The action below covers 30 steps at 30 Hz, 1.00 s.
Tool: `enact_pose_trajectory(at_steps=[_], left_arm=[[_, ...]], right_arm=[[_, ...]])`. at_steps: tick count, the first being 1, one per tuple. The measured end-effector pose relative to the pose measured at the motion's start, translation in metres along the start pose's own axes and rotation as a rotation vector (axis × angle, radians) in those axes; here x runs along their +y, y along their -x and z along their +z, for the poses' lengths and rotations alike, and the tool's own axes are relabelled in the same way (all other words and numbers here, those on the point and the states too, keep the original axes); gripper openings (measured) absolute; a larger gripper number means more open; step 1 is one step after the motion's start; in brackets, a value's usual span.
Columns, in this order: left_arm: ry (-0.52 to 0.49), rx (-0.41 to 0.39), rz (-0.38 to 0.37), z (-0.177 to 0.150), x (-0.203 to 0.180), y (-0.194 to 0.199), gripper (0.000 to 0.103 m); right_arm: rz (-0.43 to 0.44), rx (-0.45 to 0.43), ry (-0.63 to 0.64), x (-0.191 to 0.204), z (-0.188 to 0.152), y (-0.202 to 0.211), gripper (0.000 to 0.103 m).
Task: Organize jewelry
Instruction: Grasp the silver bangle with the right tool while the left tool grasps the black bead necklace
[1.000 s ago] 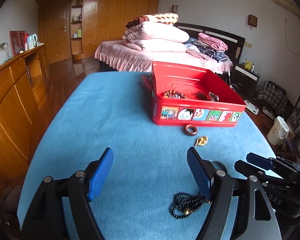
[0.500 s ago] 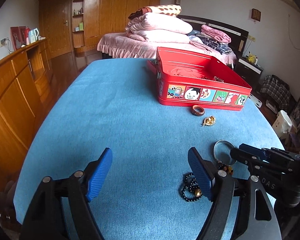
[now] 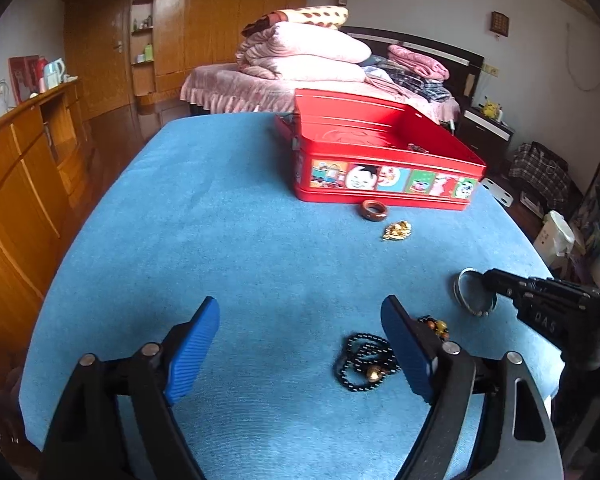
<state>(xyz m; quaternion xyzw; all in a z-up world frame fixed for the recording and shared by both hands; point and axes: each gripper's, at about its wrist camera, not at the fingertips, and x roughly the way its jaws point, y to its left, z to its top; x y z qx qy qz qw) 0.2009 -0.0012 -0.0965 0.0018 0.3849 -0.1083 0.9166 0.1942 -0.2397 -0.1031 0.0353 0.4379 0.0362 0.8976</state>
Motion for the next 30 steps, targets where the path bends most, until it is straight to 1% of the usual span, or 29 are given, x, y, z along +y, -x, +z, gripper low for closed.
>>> enact_pose_trajectory(at_steps=[2,8,14,17,19,21,22,25,26,27,28,29,30], left_arm=[[-0.030,0.005,-0.028,-0.002,-0.009,0.000,0.084],[-0.117,0.040,-0.073,-0.009,-0.033,-0.007,0.084],[-0.171,0.076,-0.111,-0.017,-0.045,-0.012,0.084],[-0.190,0.109,-0.122,-0.020,-0.049,-0.022,0.084],[-0.177,0.136,-0.129,-0.023,-0.048,-0.029,0.084],[-0.194,0.112,-0.102,-0.023,-0.050,-0.031,0.081],[-0.199,0.106,-0.095,-0.023,-0.051,-0.031,0.077],[-0.189,0.090,-0.089,-0.018,-0.050,-0.033,0.060],[-0.183,0.089,-0.090,-0.016,-0.049,-0.034,0.057],[-0.175,0.085,-0.092,-0.014,-0.047,-0.036,0.054],[-0.167,0.080,-0.086,-0.013,-0.046,-0.037,0.046],[-0.152,0.071,-0.071,-0.011,-0.044,-0.038,0.025],[-0.130,0.066,-0.056,-0.010,-0.041,-0.037,0.024]], right_arm=[[-0.002,-0.004,-0.027,-0.010,-0.002,0.003,0.008],[0.012,-0.019,-0.042,-0.016,-0.004,0.010,0.008],[0.026,-0.023,-0.042,-0.012,-0.004,0.011,0.008],[0.031,-0.023,-0.045,-0.013,-0.003,0.011,0.008],[0.033,-0.023,-0.046,-0.013,-0.003,0.011,0.008],[0.032,-0.021,-0.048,-0.013,-0.003,0.011,0.009],[0.032,-0.020,-0.049,-0.013,-0.003,0.010,0.009],[0.036,-0.021,-0.056,-0.014,-0.002,0.010,0.013],[0.037,-0.024,-0.057,-0.013,-0.002,0.010,0.020],[0.043,-0.026,-0.059,-0.013,-0.003,0.011,0.034],[0.044,-0.029,-0.060,-0.012,-0.003,0.012,0.041],[0.043,-0.036,-0.052,-0.010,-0.003,0.013,0.045],[0.043,-0.038,-0.041,-0.008,-0.003,0.014,0.045]])
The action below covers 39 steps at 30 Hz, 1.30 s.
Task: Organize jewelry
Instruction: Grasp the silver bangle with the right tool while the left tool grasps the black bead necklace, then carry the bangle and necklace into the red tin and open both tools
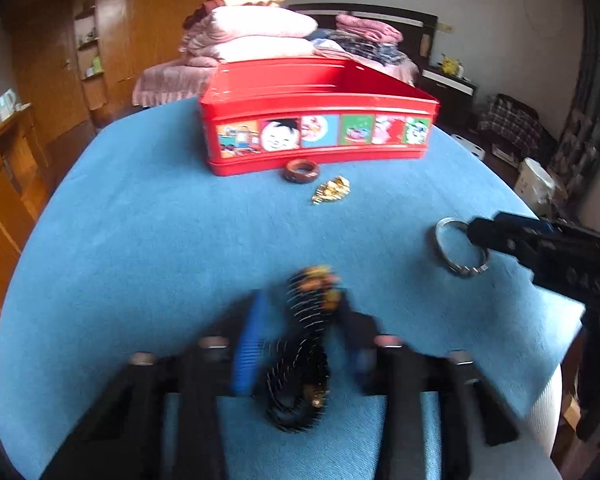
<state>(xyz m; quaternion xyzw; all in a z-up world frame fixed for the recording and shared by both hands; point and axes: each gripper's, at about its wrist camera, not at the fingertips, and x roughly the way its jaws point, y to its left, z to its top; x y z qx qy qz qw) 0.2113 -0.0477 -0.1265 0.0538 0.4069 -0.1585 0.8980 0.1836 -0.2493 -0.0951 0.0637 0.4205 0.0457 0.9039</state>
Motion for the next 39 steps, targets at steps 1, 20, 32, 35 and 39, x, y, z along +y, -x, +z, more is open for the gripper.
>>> enact_pose_trajectory(at_steps=[1,20,32,35,39], left_arm=[[0.029,0.001,-0.012,0.001,0.005,0.000,0.024],[0.077,-0.040,0.097,0.002,0.016,-0.005,0.040],[0.094,-0.050,0.063,-0.004,0.017,0.001,0.023],[0.113,-0.053,0.048,-0.004,0.019,0.002,0.022],[0.144,-0.052,0.028,-0.003,0.022,0.002,0.021]], right_arm=[[0.006,0.002,0.009,0.002,0.000,0.000,0.045],[-0.036,0.031,0.119,0.028,-0.008,-0.018,0.058],[-0.081,-0.001,0.140,0.032,-0.014,-0.015,0.047],[-0.073,0.001,0.137,0.032,-0.015,-0.012,0.047],[-0.064,0.000,0.133,0.033,-0.015,-0.009,0.047]])
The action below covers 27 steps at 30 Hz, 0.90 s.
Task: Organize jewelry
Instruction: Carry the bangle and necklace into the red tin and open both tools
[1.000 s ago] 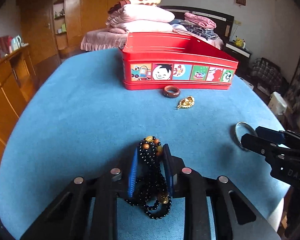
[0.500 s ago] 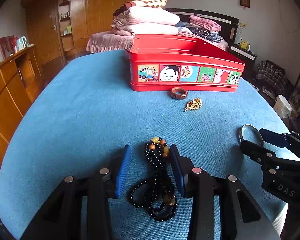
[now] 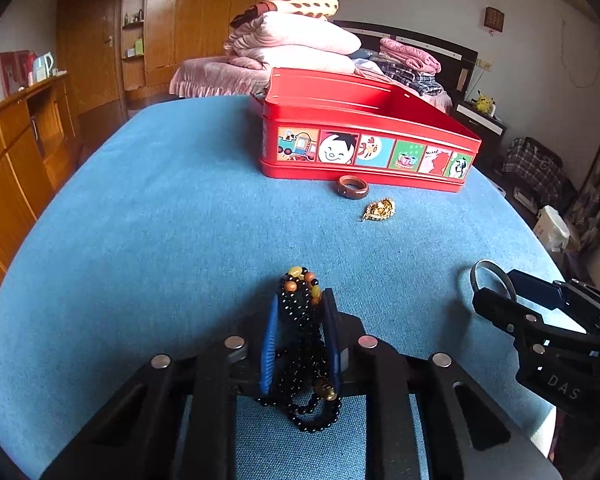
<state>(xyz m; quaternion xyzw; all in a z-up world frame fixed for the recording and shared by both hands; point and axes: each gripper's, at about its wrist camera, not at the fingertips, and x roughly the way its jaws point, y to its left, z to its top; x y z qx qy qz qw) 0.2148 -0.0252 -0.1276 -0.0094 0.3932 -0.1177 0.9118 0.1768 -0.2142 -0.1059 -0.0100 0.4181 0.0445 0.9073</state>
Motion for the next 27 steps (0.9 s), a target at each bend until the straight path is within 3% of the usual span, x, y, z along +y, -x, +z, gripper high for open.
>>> enact_pose_trajectory(at_steps=[14,27], left_arm=[[0.007,-0.018,-0.009,0.032,-0.003,-0.010,0.019],[0.026,-0.141,0.003,0.107,-0.001,0.002,0.018]], right_arm=[[0.012,-0.045,-0.020,-0.003,0.035,0.001,0.047],[-0.012,-0.146,0.004,-0.012,0.108,0.016,0.048]])
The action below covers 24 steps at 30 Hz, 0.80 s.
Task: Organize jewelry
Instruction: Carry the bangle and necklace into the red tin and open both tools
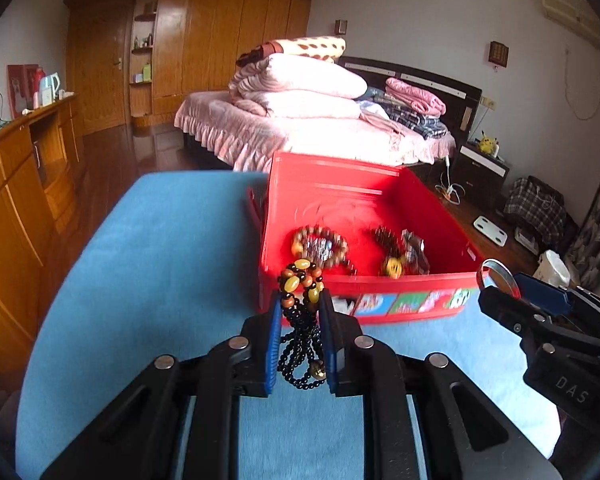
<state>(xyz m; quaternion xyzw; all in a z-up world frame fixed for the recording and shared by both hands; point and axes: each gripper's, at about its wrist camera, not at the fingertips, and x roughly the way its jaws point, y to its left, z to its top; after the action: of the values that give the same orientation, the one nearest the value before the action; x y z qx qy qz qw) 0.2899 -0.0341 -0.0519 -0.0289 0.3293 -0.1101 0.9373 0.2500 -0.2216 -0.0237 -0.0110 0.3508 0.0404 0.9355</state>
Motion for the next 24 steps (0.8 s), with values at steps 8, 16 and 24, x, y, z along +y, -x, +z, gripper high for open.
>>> enact_pose_trajectory(at_steps=[8,16,24], left_arm=[[-0.036,-0.039,-0.001,0.050,-0.018,-0.020,0.018],[-0.036,0.066,0.003,0.069,-0.025,-0.084,0.018],[-0.036,0.110,0.014,0.065,-0.020,-0.113,0.023]], right_arm=[[0.014,0.001,-0.003,-0.008,0.044,-0.019,0.048],[0.022,0.105,-0.050,-0.024,0.059,-0.077,0.048],[0.020,0.146,-0.062,-0.031,0.057,-0.110,0.050]])
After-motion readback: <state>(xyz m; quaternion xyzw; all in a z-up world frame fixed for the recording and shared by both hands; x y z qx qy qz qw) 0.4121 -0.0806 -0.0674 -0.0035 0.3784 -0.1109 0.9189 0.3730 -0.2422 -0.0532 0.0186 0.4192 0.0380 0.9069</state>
